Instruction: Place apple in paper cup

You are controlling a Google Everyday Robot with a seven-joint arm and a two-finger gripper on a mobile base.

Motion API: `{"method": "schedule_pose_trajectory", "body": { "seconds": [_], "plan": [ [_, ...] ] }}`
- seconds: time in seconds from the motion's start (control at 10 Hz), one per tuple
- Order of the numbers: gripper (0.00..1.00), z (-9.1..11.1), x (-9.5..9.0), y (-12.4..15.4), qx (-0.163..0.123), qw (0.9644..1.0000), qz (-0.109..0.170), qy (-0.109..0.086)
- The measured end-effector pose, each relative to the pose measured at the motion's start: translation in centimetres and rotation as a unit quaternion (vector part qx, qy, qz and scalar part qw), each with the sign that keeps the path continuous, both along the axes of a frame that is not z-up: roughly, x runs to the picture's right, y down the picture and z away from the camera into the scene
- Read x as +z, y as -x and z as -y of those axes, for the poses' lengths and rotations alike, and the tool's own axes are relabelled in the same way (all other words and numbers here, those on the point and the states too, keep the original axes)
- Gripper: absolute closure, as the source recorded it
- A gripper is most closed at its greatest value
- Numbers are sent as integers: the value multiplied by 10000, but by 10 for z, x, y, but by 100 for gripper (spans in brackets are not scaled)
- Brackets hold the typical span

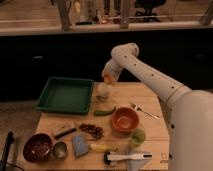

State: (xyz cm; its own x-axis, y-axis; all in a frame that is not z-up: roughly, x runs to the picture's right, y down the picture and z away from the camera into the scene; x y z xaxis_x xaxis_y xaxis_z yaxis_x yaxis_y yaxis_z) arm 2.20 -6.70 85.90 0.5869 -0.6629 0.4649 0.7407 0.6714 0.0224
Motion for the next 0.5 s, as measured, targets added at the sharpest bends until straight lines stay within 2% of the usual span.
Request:
{"method": "schedule_pose_trajectory", "body": {
  "seconds": [0.5],
  "plan": [
    [99,0,1,3,-13,10000,-1,59]
  ]
}}
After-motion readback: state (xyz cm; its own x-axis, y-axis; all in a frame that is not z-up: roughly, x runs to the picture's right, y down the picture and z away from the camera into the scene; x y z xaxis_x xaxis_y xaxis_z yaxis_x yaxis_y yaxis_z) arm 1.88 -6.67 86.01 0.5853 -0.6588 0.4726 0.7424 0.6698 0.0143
